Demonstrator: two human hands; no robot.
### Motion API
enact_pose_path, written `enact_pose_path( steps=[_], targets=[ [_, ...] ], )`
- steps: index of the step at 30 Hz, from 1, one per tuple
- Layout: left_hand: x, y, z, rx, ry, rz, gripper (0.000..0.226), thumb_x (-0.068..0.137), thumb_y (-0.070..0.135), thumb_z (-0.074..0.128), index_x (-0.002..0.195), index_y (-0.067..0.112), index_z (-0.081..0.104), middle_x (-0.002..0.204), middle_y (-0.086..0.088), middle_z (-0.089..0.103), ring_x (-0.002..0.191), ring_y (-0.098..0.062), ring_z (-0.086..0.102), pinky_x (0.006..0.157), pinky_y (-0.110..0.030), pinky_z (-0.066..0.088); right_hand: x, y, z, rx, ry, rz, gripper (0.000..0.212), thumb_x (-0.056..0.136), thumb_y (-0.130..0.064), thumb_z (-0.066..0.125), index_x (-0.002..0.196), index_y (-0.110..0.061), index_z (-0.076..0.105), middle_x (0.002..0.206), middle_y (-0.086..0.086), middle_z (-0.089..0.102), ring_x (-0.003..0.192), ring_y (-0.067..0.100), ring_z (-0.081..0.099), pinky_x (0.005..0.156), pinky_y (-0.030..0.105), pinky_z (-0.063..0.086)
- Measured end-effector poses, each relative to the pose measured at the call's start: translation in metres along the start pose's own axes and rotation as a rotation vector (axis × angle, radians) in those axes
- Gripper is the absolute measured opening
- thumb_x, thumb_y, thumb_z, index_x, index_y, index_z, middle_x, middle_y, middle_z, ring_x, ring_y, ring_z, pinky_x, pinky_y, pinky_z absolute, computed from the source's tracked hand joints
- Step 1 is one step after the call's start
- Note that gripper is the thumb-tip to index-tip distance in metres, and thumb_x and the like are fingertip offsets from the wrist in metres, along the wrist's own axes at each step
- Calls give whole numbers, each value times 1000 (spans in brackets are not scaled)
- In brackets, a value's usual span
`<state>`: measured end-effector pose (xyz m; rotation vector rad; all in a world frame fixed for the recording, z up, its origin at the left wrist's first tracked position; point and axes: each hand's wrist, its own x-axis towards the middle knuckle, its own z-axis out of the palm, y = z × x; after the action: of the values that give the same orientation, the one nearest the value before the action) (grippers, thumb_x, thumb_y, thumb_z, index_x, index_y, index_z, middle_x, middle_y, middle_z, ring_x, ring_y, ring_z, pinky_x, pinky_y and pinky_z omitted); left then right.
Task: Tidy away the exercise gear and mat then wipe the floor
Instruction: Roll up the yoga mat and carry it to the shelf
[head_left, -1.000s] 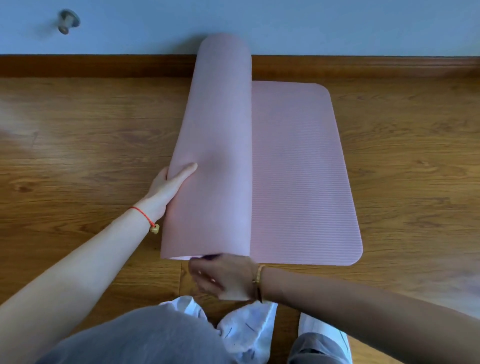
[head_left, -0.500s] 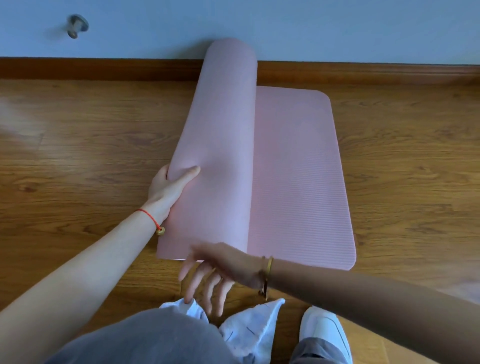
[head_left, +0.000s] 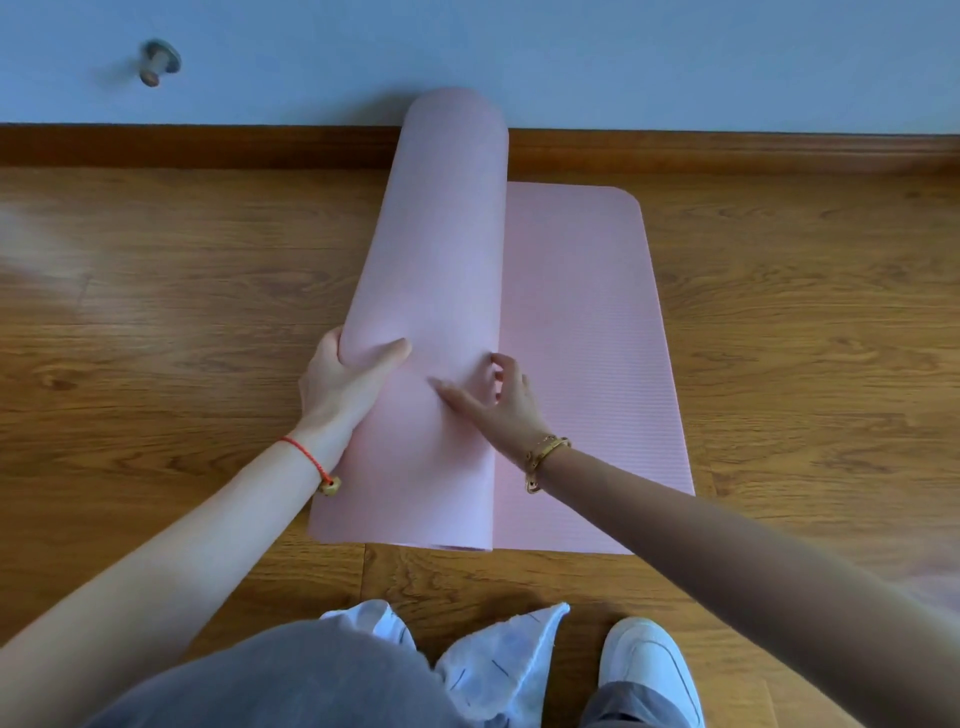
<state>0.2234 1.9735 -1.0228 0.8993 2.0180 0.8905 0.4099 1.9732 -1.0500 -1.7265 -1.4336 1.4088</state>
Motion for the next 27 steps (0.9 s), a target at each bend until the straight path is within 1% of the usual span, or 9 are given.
enact_pose_path(
  steps=[4,9,12,14,16,18,20,23,27],
  targets=[
    [-8,5,-9,4,-53,38,84,66,57,77,141,34,46,129,2,62,114,-24,61,99,-45,52,4,15,12,92,-71,7,105,60,-75,69,144,-23,36,141,2,47,125,21,53,105,43,47],
    [-23,8,1,171,-112,82,104,58,76,68,148,44,26,144,-5,50,131,-33,50,108,-53,43,12,34,-1,263,-204,36,82,77,-50,71,146,-19,39,141,9,53,119,25,60,102,40,50],
    [-38,18,15,283,-118,151,73,85,70,52,149,44,30,144,-10,43,134,-34,42,113,-54,34,14,39,-18,219,-28,-39,64,74,-35,63,135,-21,51,132,7,57,104,22,62,92,41,54],
    [-40,23,23,183,-149,200,50,96,58,43,143,43,43,135,-9,47,127,-26,46,111,-46,36,13,32,-30,203,187,-114,50,72,-27,55,122,-24,57,118,1,63,94,18,62,85,43,55],
    [-39,25,30,30,-210,208,36,101,44,45,136,39,53,124,-5,54,113,-18,53,101,-37,44,16,17,-40,245,369,-145,42,75,-40,50,109,-20,62,105,-1,67,93,19,62,81,40,54],
    [-36,28,34,-75,-259,165,35,99,25,55,134,31,56,110,-3,60,93,-16,60,84,-31,51,22,-1,-48,277,416,-132,54,76,-59,48,109,-19,61,106,-1,66,99,20,61,81,32,50],
    [-33,32,37,-116,-274,144,44,92,13,66,133,25,57,100,-2,63,79,-11,60,73,-22,51,28,-14,-53,225,333,-109,72,71,-70,54,123,-21,54,125,0,57,115,17,54,95,30,45],
    [-27,31,38,-117,-199,105,57,80,21,81,132,26,57,104,-1,59,86,-7,58,80,-23,51,32,-12,-56,-18,228,-107,87,72,-60,74,141,-23,36,141,4,39,132,20,40,112,36,33],
    [-17,22,33,-113,-200,-56,70,83,43,77,144,27,45,135,-4,50,109,-13,54,89,-26,41,35,12,-72,-59,234,-2,103,68,-66,75,148,-21,28,150,3,32,140,24,35,117,43,30]
  ],
)
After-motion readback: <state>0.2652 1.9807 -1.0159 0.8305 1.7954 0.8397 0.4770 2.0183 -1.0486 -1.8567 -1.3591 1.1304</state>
